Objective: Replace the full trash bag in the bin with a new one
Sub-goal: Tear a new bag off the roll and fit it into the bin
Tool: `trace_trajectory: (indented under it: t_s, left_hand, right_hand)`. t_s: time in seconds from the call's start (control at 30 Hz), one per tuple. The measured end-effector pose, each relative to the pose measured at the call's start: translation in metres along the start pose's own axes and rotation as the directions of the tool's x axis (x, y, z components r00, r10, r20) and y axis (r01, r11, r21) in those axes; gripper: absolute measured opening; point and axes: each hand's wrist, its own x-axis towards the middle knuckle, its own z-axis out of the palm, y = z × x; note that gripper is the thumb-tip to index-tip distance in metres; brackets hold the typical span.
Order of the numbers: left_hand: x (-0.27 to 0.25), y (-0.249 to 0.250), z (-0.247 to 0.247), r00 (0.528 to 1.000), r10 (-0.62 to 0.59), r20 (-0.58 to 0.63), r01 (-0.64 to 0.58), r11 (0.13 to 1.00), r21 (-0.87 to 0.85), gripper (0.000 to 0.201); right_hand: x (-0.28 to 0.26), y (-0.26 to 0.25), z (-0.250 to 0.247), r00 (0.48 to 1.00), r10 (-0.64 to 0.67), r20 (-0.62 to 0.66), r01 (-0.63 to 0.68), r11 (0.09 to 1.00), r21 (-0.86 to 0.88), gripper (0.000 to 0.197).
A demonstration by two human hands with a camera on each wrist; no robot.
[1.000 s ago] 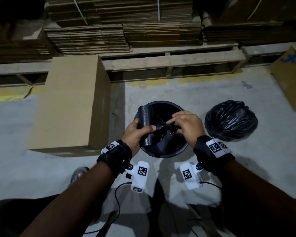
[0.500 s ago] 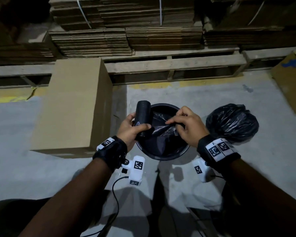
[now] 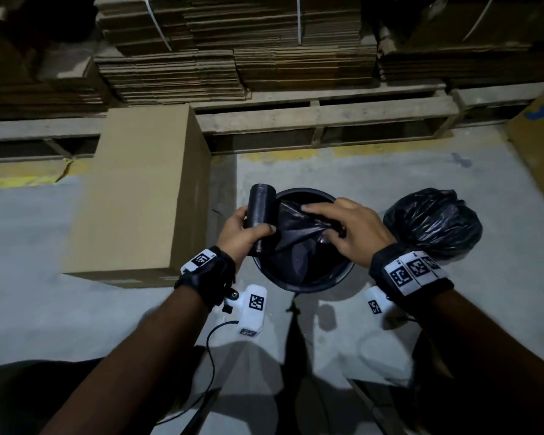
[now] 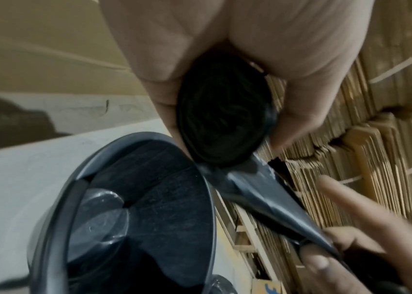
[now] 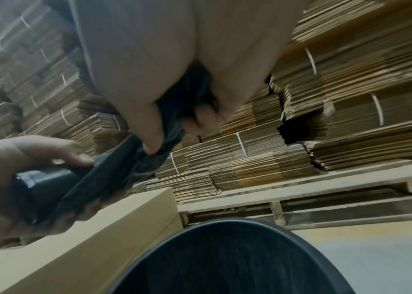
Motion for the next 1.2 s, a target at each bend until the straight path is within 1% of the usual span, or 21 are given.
trace_trajectory:
  t_s: [0.03,0.07,0.13,0.17,0.27,0.37,0.43,0.5,0.53,0.6,0.63,0.7,0.77,0.83,0.87,0.9,0.97,1.03,1.1,1.2]
  left_hand:
    - [-0.001,0.0,-0.001,1.0,0.002,0.007,-0.002,1.0,-0.001,0.076]
    - [-0.001,-0.001,0.0,1.0,0.004,0.014,-0.005,1.0,0.01,0.078]
    - [-0.001,0.0,0.0,1.0,0.017,0.014,-0.018,0.999,0.043,0.08]
    - [-0.002,0.0,0.001,1.0,0.019,0.01,-0.019,0.998,0.053,0.082]
    - [-0.005,0.002,0.005,0.999,0.025,0.029,-0.026,0.998,0.051,0.085]
    - [-0.009,0.0,0.011,0.997,0.03,0.072,-0.036,0.996,0.076,0.09]
    - [-0.01,-0.001,0.013,0.996,0.045,0.076,-0.053,0.992,0.115,0.092]
    - [-0.008,-0.001,0.013,0.997,0.045,0.067,-0.052,0.993,0.108,0.09]
    - [-0.008,0.0,0.012,0.997,0.044,0.062,-0.049,0.995,0.091,0.087]
    - [-0.008,0.003,0.014,0.997,0.051,0.055,-0.055,0.996,0.071,0.078]
    - [-0.009,0.004,0.016,0.997,0.057,0.051,-0.061,0.996,0.071,0.073]
    - [-0.009,0.006,0.02,0.997,0.063,0.036,-0.065,0.995,0.072,0.071]
    - [-0.009,0.008,0.021,0.998,0.054,0.033,-0.056,0.996,0.066,0.076]
    - [-0.009,0.008,0.019,0.997,0.05,0.054,-0.055,0.994,0.097,0.083]
    - [-0.009,0.007,0.019,0.996,0.053,0.068,-0.062,0.99,0.13,0.087]
    - [-0.009,0.006,0.018,0.996,0.057,0.075,-0.069,0.985,0.158,0.09]
    - [-0.009,0.005,0.017,0.997,0.06,0.055,-0.069,0.98,0.185,0.089]
    - [-0.01,0.006,0.016,0.999,0.03,0.035,-0.035,0.988,0.15,0.088]
    - [-0.012,0.005,0.017,0.999,0.002,0.05,-0.009,0.992,0.124,0.085]
    - [-0.017,0.004,0.023,0.997,0.016,0.072,-0.025,0.992,0.127,0.083]
  right_hand:
    - [0.001,0.001,0.0,1.0,0.0,0.011,0.0,1.0,-0.012,0.045]
    - [0.001,0.003,0.002,1.0,-0.001,0.012,0.001,1.0,-0.015,0.044]
    - [0.002,0.006,0.005,1.0,0.022,-0.003,-0.022,1.0,0.015,0.036]
    - [0.002,0.006,0.006,0.998,0.054,-0.016,-0.053,0.998,0.039,0.033]
    - [0.003,0.003,0.007,0.992,0.104,-0.069,-0.098,0.991,0.087,0.023]
    - [0.004,-0.005,0.008,0.992,0.104,-0.078,-0.095,0.989,0.116,0.019]
    - [0.004,-0.008,0.006,0.989,0.119,-0.083,-0.106,0.984,0.143,0.016]
    - [0.004,-0.009,0.004,0.987,0.145,-0.068,-0.13,0.974,0.187,0.017]
    - [0.005,-0.008,0.003,0.989,0.136,-0.052,-0.125,0.976,0.176,0.025]
    - [0.004,-0.007,0.003,0.996,0.092,-0.02,-0.091,0.993,0.077,0.046]
    - [0.004,-0.007,0.004,0.998,0.067,-0.019,-0.066,0.997,0.033,0.05]
    - [0.005,-0.007,0.007,0.998,0.005,-0.059,-0.004,1.0,0.002,0.045]
    - [0.007,-0.008,0.007,0.995,-0.059,-0.083,0.059,0.998,-0.009,0.037]
    - [0.008,-0.012,0.005,0.995,-0.097,-0.022,0.096,0.995,-0.024,0.027]
    - [0.008,-0.013,0.004,0.994,-0.112,0.018,0.112,0.993,-0.03,0.026]
    - [0.007,-0.013,0.004,0.991,-0.122,0.047,0.123,0.992,-0.038,0.031]
    - [0.006,-0.012,0.005,0.988,-0.146,0.054,0.149,0.988,-0.048,0.039]
    - [0.006,-0.008,0.009,0.99,-0.141,0.013,0.141,0.989,-0.053,0.034]
    - [0.004,-0.006,0.012,0.994,-0.107,-0.031,0.105,0.993,-0.047,0.025]
    - [0.002,-0.007,0.01,0.994,-0.097,-0.058,0.096,0.995,-0.015,0.009]
